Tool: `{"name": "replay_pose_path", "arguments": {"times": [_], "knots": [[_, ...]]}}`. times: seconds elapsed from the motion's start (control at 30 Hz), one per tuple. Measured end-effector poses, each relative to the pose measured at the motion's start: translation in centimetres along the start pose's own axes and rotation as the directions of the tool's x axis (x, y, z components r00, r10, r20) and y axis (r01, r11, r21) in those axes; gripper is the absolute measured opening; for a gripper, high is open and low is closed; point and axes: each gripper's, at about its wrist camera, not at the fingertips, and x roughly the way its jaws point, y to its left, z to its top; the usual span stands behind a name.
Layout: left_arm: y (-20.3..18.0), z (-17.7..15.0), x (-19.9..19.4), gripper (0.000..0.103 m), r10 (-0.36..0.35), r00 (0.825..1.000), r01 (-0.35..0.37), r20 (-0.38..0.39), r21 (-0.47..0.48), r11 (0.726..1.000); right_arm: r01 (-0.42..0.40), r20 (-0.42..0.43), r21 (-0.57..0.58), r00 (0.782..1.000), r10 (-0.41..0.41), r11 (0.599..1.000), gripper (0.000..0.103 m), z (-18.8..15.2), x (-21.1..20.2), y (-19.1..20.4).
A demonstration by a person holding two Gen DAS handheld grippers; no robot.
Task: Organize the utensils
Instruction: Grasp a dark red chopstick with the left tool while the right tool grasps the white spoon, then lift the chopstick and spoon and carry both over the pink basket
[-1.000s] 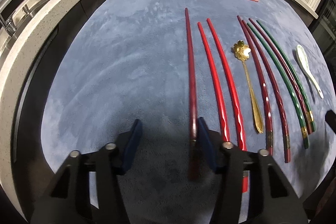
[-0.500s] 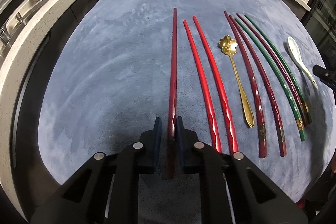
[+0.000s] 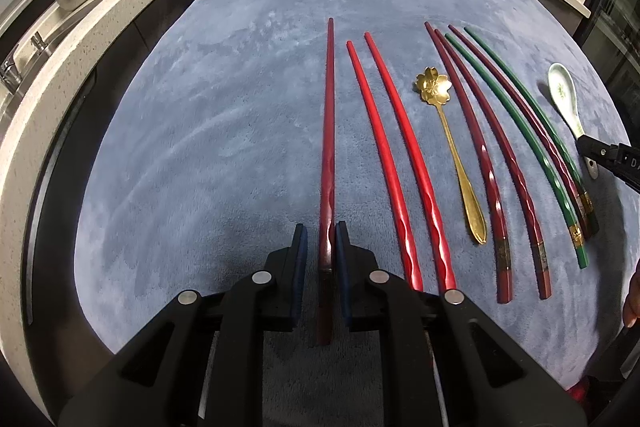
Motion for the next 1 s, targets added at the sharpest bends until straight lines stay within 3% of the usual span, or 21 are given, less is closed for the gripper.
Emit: {"name": "replay_pose_path", "arguments": {"times": [0.4,0.73,1.0], "knots": [[1.0,-0.1,-1.3,0.007,-0.066,0.998,0.066,0.006,-0.040,0.997,0.003,0.061,-0.025,0.998,-0.001,1.000,0.006,-0.4,-2.7,0.6],[2.3,1.2,-7.0,0.007,-0.093,0.986,0.102,0.137,-0.058,0.993,0.003,0.157,-0.016,0.988,0.000,1.000,0.007,0.3,-8.3,0.8],[3.7,5.5,-12.5,0.007,-0.092,0.953,0.115,0.290,-0.064,0.991,-0.009,0.226,-0.054,0.974,0.021,0.999,0.007,2.2,-11.3,2.3]]}}
